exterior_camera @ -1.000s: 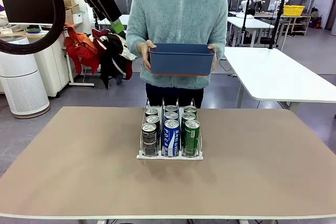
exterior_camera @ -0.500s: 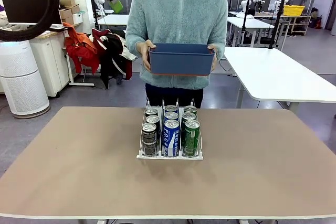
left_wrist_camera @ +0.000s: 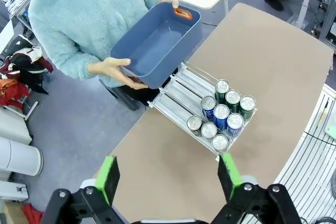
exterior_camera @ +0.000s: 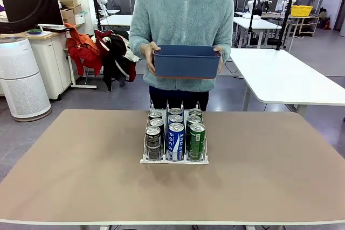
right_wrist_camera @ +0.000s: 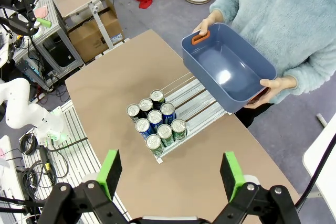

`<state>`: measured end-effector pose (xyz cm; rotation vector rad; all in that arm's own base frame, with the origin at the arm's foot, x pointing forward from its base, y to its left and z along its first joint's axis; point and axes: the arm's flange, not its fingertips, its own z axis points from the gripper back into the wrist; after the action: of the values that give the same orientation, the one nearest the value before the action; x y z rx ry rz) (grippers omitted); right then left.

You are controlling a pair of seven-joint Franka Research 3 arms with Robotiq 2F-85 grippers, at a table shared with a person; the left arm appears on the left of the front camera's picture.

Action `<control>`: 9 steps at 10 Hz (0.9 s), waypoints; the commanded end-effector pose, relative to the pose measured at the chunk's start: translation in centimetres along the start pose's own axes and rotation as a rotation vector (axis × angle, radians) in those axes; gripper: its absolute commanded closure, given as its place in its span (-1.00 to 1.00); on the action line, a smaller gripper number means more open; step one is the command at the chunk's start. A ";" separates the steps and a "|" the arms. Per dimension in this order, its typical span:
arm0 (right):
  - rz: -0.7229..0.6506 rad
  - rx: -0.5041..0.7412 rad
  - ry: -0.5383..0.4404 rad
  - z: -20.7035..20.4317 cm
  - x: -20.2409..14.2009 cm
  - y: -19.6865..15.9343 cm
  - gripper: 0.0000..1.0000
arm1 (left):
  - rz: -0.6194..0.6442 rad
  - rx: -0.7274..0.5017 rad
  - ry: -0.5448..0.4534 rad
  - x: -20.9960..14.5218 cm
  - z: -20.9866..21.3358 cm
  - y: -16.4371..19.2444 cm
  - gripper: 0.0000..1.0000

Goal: Fill the beverage cans into the dispenser.
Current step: Place the picked Ionic drink in the line of the Automatic Can Dispenser with the same cans.

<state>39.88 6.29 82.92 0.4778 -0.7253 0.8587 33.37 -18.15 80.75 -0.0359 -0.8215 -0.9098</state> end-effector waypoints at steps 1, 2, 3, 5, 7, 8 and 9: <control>-0.001 0.005 0.006 0.1 0.0 0.0 -1.00 | 0.000 0.005 0.001 0.0 0.1 0.0 -1.00; -0.001 0.005 0.006 0.1 0.0 0.0 -1.00 | 0.000 0.005 0.001 0.0 0.1 0.0 -1.00; -0.001 0.005 0.006 0.1 0.0 0.0 -1.00 | 0.000 0.005 0.001 0.0 0.1 0.0 -1.00; -0.001 0.005 0.006 0.1 0.0 0.0 -1.00 | 0.000 0.005 0.001 0.0 0.1 0.0 -1.00; -0.001 0.005 0.006 0.1 0.0 0.0 -1.00 | 0.000 0.005 0.001 0.0 0.1 0.0 -1.00; -0.001 0.005 0.006 0.1 0.0 0.0 -1.00 | 0.000 0.005 0.001 0.0 0.1 0.0 -1.00; -0.001 0.005 0.006 0.1 0.0 0.0 -1.00 | 0.000 0.005 0.001 0.0 0.1 0.0 -1.00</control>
<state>39.88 6.29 82.92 0.4778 -0.7253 0.8587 33.37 -18.20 80.73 -0.0359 -0.8210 -0.9091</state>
